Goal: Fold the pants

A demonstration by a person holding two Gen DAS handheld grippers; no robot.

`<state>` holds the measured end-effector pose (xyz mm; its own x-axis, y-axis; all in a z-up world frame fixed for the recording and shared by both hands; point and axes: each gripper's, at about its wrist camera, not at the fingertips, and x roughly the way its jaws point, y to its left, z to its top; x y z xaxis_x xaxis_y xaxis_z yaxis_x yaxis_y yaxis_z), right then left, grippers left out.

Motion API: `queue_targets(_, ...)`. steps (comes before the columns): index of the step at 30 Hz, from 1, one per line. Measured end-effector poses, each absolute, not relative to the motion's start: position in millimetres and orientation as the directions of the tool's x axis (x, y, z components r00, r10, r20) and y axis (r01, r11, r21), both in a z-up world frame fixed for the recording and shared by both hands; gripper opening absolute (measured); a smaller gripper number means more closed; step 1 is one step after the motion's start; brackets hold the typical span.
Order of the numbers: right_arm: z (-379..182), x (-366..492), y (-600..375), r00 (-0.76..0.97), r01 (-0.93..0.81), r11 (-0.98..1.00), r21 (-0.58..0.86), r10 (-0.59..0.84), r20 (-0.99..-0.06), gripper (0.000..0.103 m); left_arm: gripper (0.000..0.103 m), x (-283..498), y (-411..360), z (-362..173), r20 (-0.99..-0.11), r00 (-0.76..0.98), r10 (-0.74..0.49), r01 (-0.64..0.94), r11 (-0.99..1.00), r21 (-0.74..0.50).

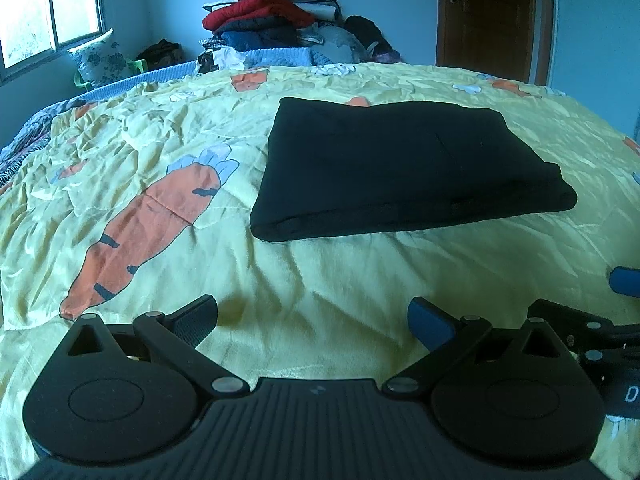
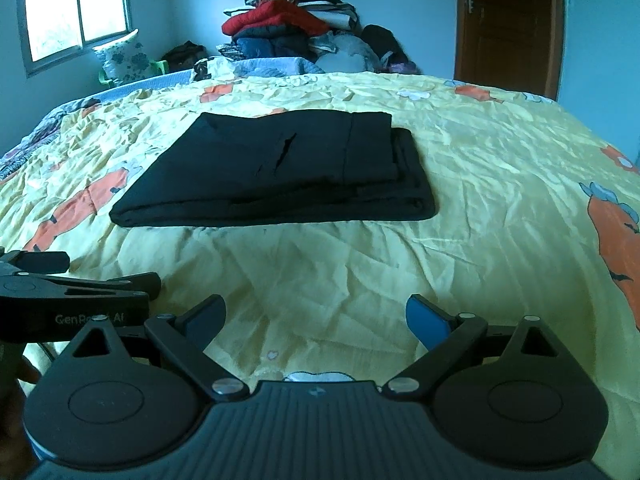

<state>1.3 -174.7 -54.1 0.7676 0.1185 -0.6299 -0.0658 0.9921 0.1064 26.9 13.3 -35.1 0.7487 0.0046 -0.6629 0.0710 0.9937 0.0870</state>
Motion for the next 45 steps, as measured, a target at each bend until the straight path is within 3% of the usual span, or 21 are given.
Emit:
queue_targets(24,-57.5,0.4,-172.4,0.764,-0.078,0.993,0.086,0.115,-0.635,0.098,0.103,24.2,21.3,-42.7,-0.653,0.757,-0.021,0.058,0.998,0.035)
queue_targets(45,-59.4,-3.1,-173.2,0.765,-0.102,0.991,0.083,0.131,-0.630,0.098,0.103,20.3,14.9,-42.2,-0.632,0.775,0.002,0.071,0.993,0.090)
